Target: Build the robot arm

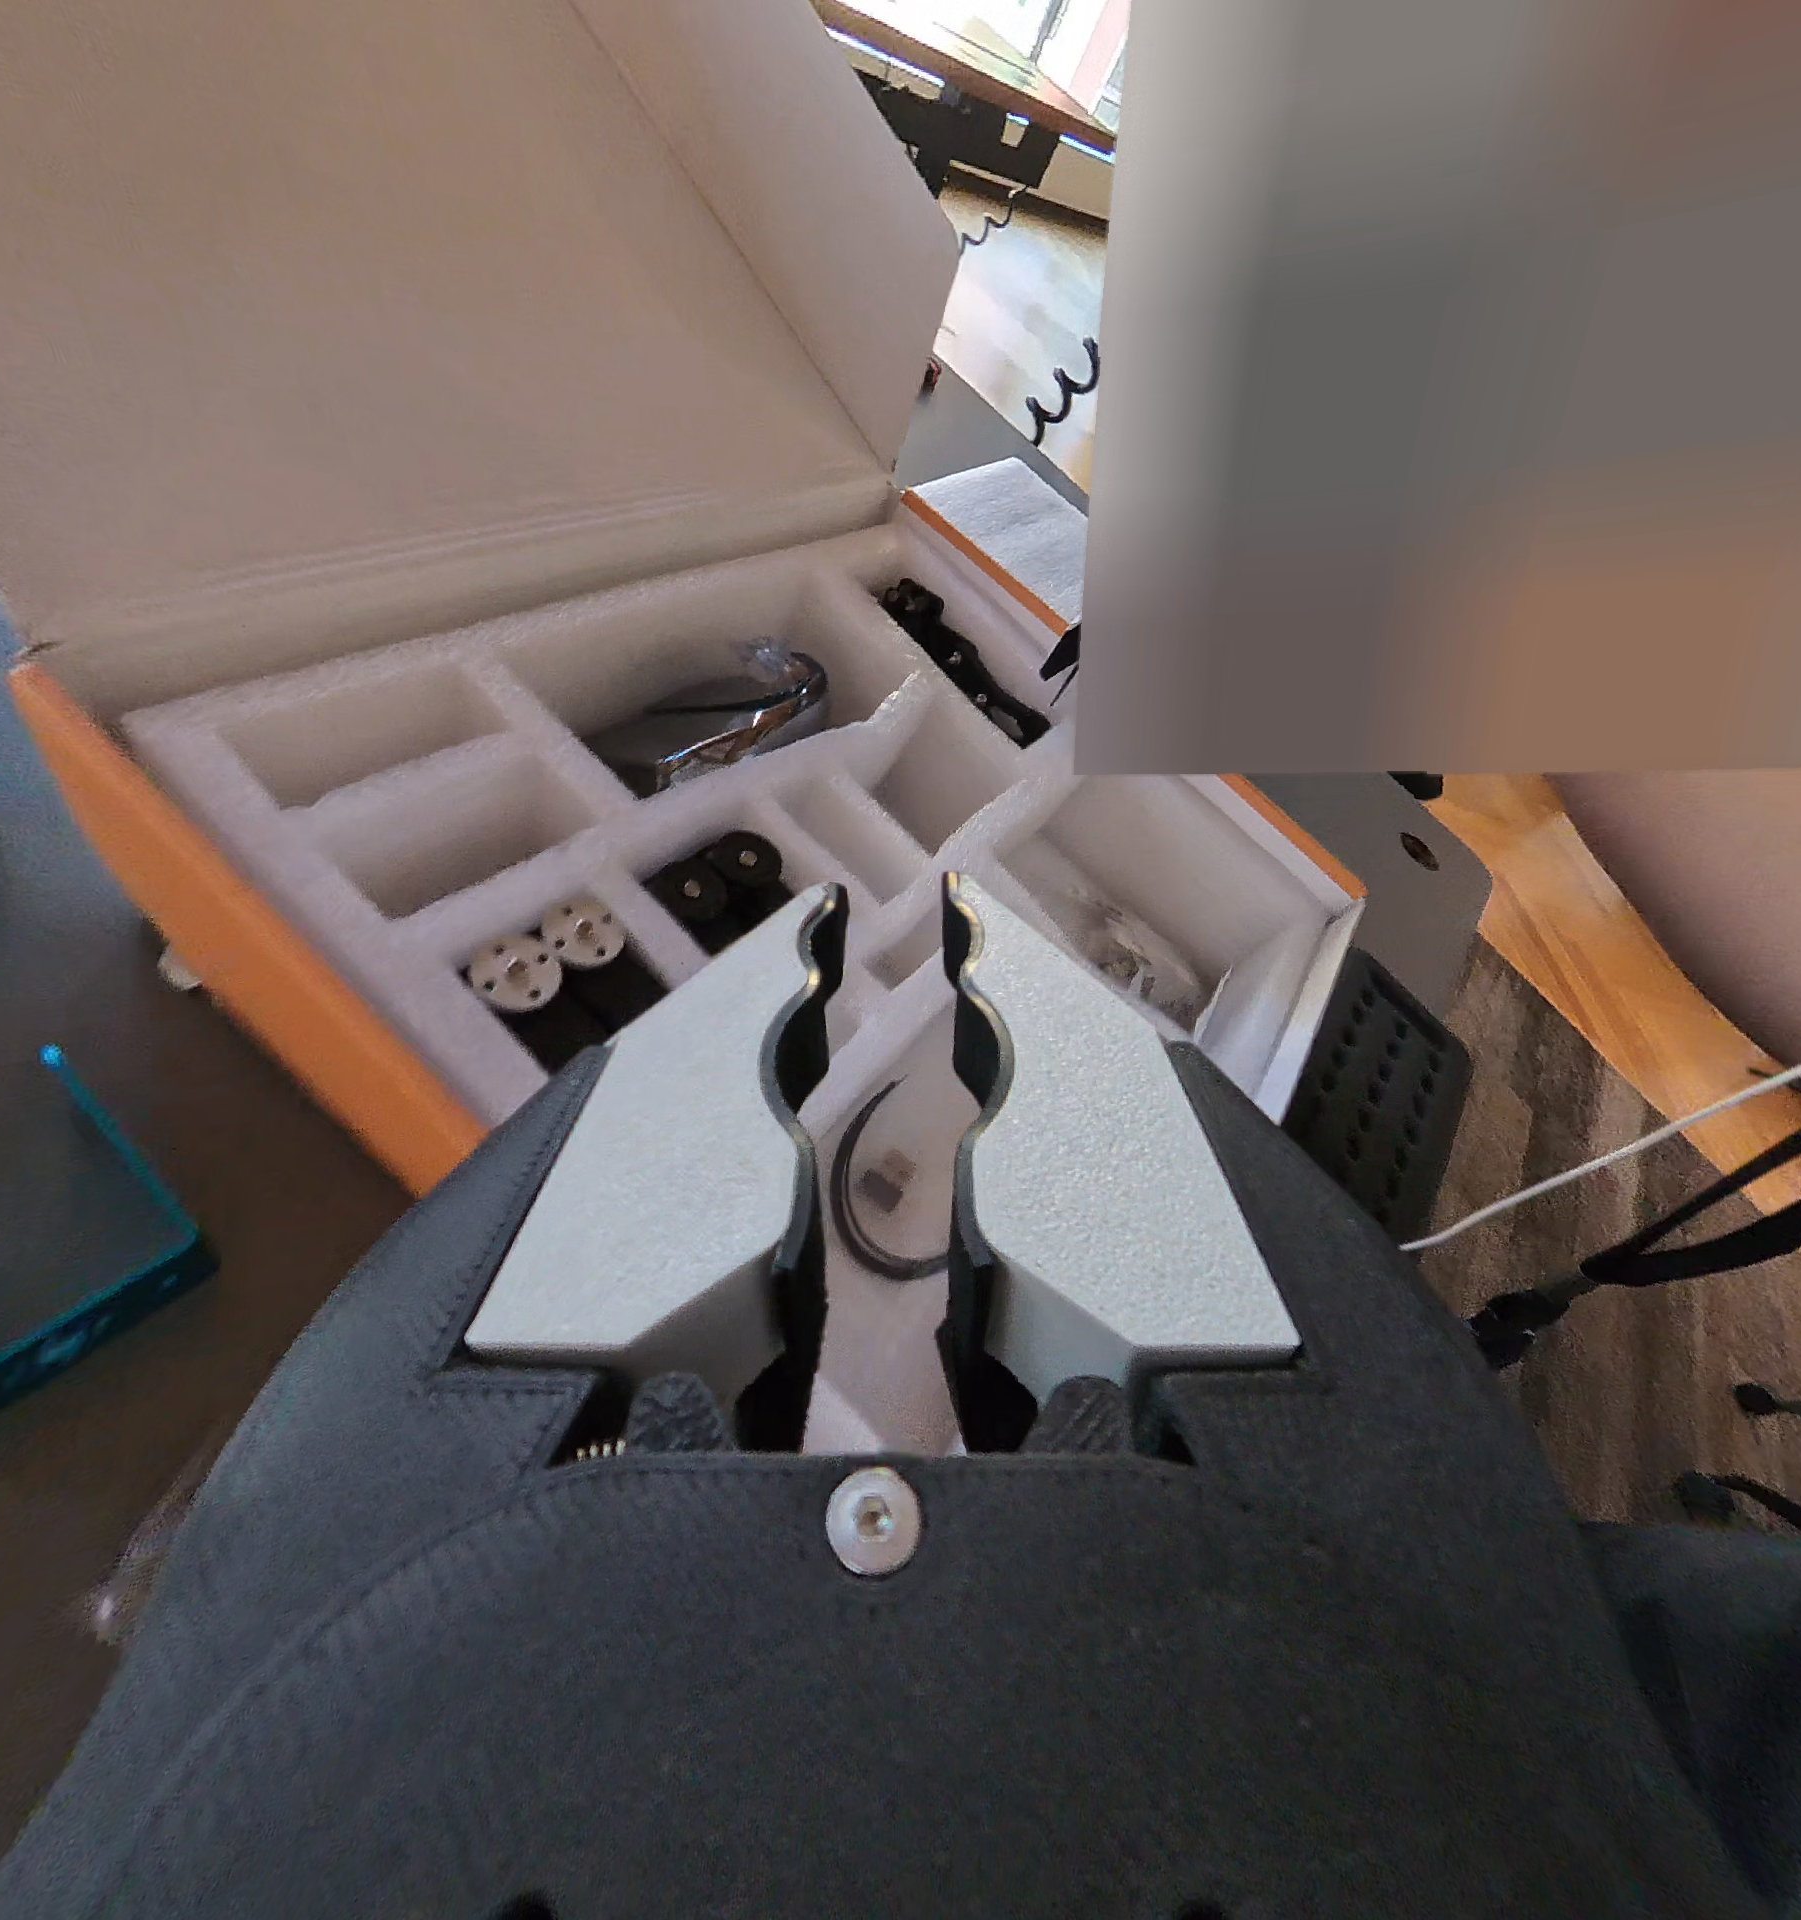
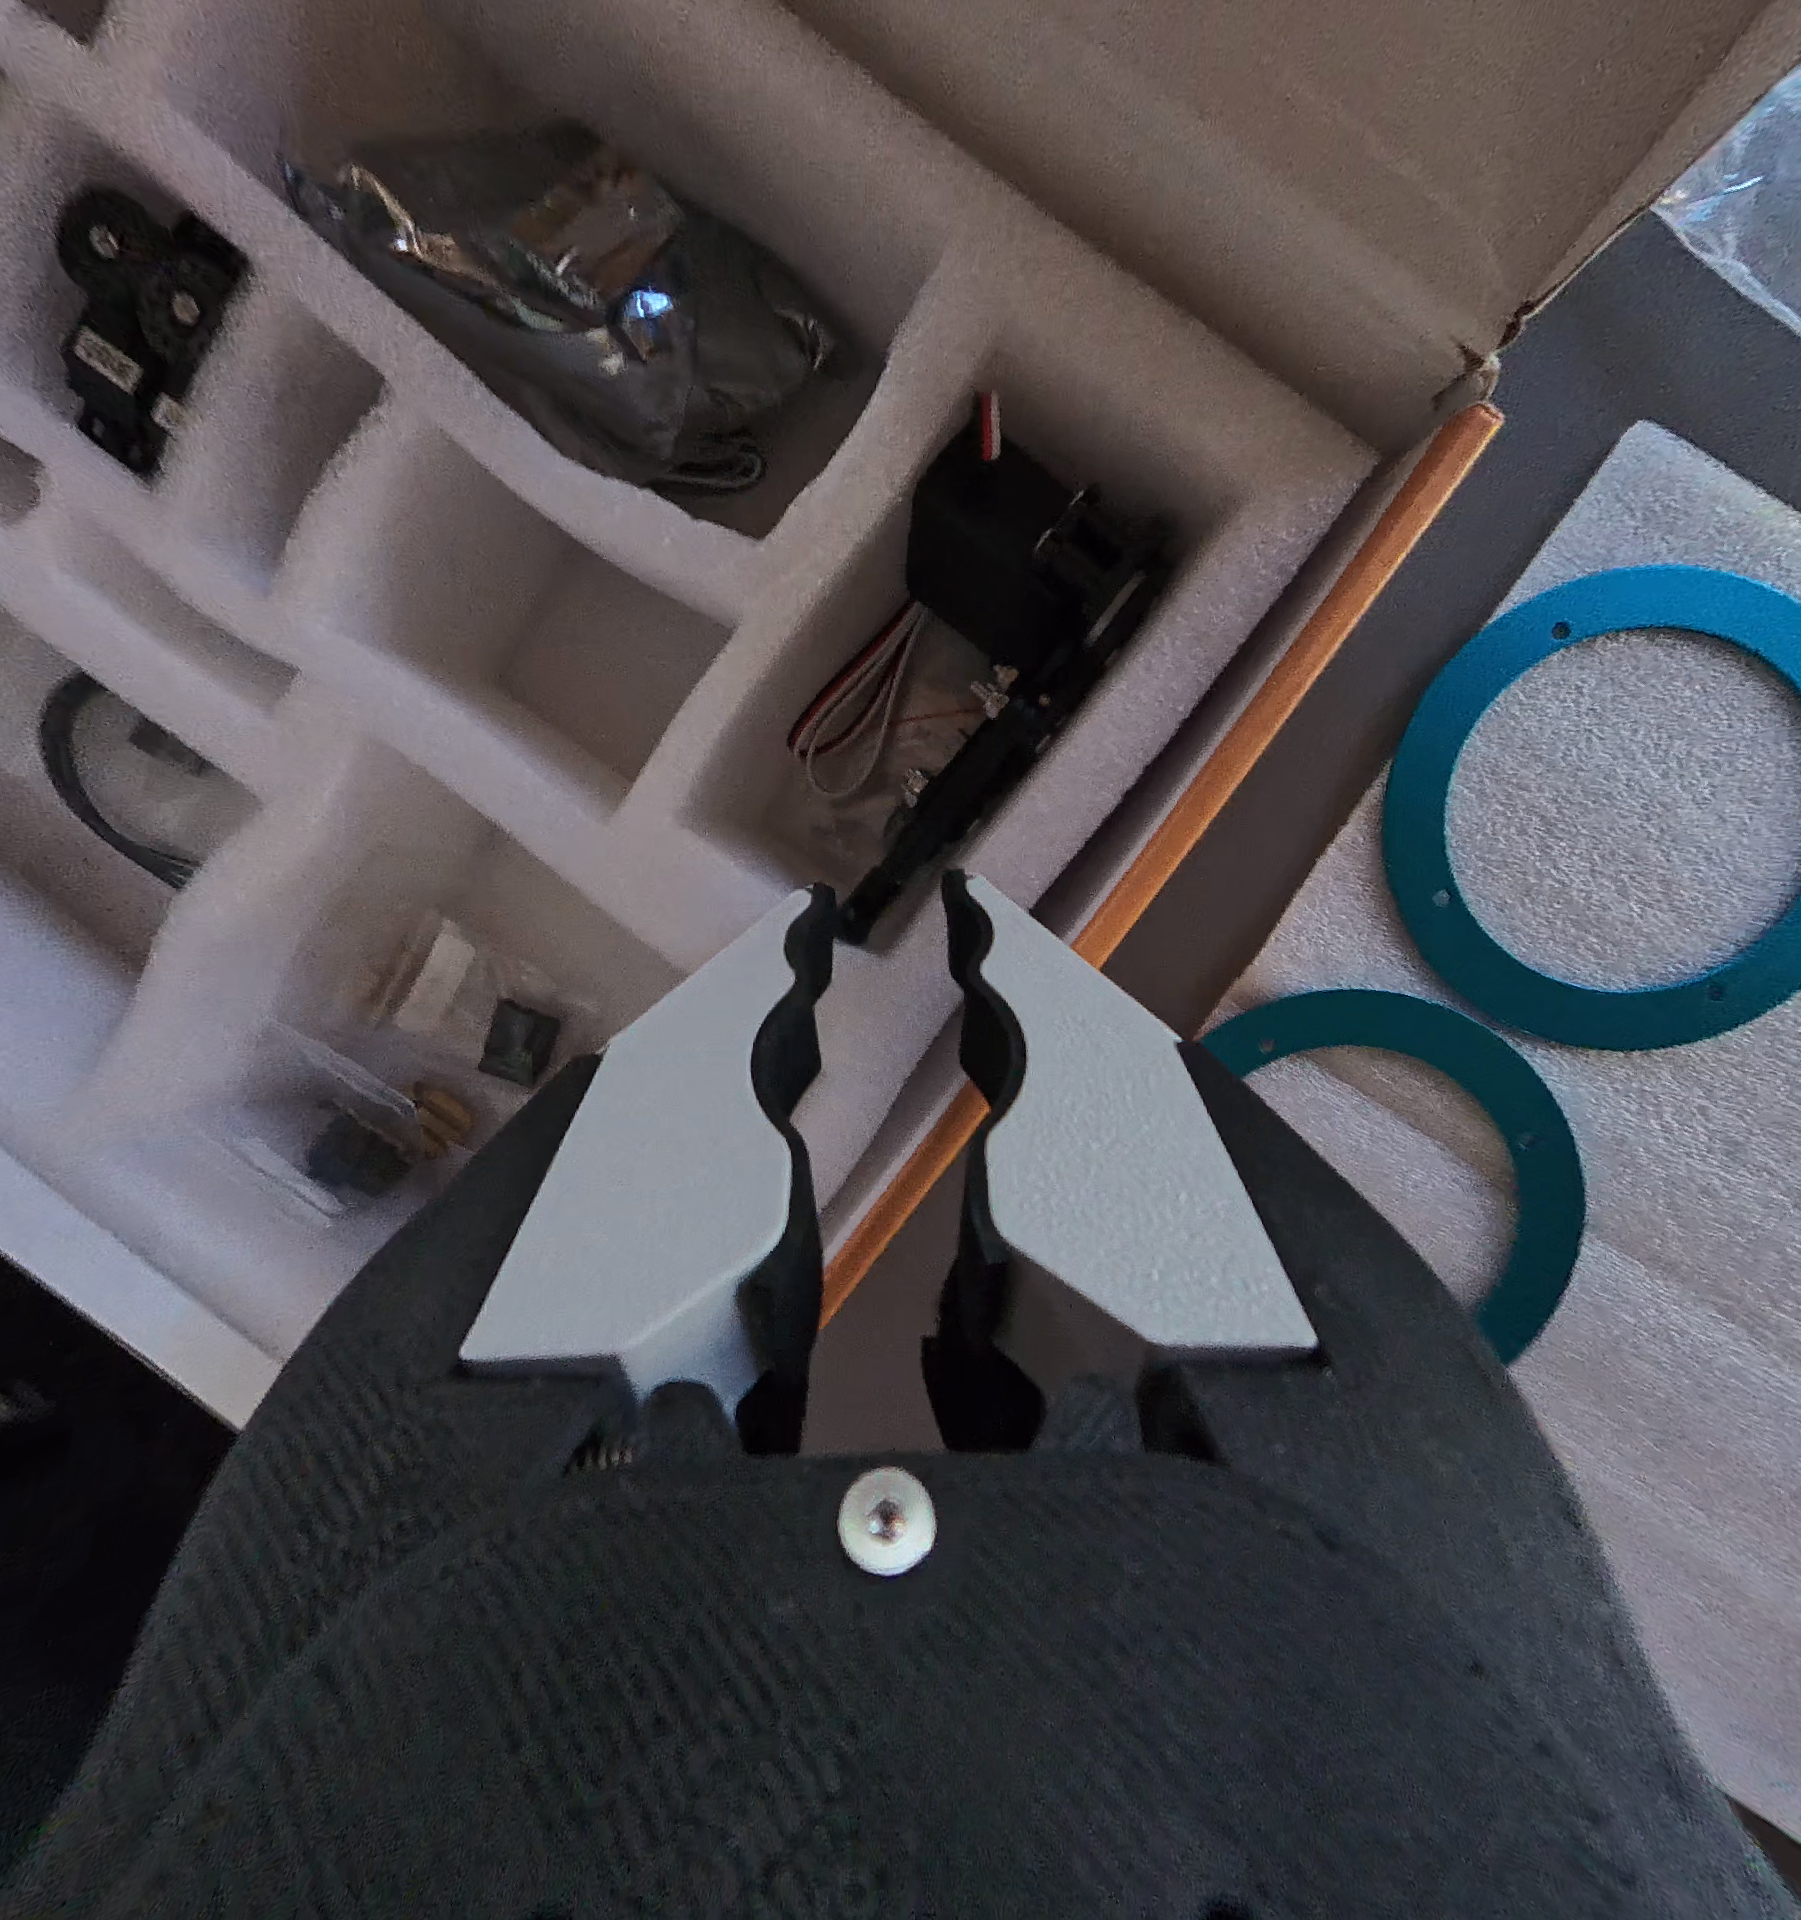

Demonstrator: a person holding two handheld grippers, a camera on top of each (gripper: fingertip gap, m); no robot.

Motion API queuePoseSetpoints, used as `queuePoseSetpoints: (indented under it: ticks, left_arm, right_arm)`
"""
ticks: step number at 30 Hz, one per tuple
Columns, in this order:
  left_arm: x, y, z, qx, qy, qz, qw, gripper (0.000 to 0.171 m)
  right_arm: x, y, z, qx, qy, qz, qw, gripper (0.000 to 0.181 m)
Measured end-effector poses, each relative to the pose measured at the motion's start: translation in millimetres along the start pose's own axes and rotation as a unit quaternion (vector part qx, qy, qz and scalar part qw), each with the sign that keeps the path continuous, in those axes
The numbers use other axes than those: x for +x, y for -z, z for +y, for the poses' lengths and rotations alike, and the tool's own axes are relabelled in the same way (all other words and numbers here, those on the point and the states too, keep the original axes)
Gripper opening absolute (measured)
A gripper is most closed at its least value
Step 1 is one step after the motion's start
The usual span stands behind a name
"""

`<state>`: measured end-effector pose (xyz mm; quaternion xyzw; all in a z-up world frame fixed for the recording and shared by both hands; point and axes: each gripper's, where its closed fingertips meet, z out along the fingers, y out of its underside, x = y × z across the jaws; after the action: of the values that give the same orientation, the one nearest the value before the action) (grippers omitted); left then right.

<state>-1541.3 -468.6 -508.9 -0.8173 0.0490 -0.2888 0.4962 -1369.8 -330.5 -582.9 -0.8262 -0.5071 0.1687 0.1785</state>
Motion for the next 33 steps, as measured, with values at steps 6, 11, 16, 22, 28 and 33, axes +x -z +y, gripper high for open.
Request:
queuePoseSetpoints:
  ticks: [6, 11, 16, 22, 28, 33]
  left_arm:
    - [6, -31, -3, -0.013, -0.015, 0.010, 1.000, 0.018]
    - [-2, -37, -5, -0.014, -0.008, 0.001, 1.000, 0.018]
    - [-13, -30, -9, -0.006, 0.004, -0.014, 1.000, 0.018]
    - [-20, -19, -10, -0.002, 0.011, -0.024, 1.000, 0.018]
    - [-27, -4, -7, 0.001, 0.014, -0.033, 0.999, 0.018]
    - [-24, 4, -5, 0.010, 0.016, -0.032, 0.999, 0.018]
  right_arm:
    - [9, -6, -13, 0.022, -0.041, -0.007, 0.999, 0.017]
    - [15, -17, -33, 0.034, -0.063, -0.004, 0.997, 0.019]
    - [23, -28, -39, 0.002, -0.043, 0.030, 0.999, 0.022]
    - [29, -27, -37, -0.052, 0.116, 0.033, 0.991, 0.018]
    - [11, -33, -60, -0.003, 0.316, -0.061, 0.947, 0.027]
    - [13, -52, -56, -0.081, 0.380, -0.100, 0.916, 0.032]
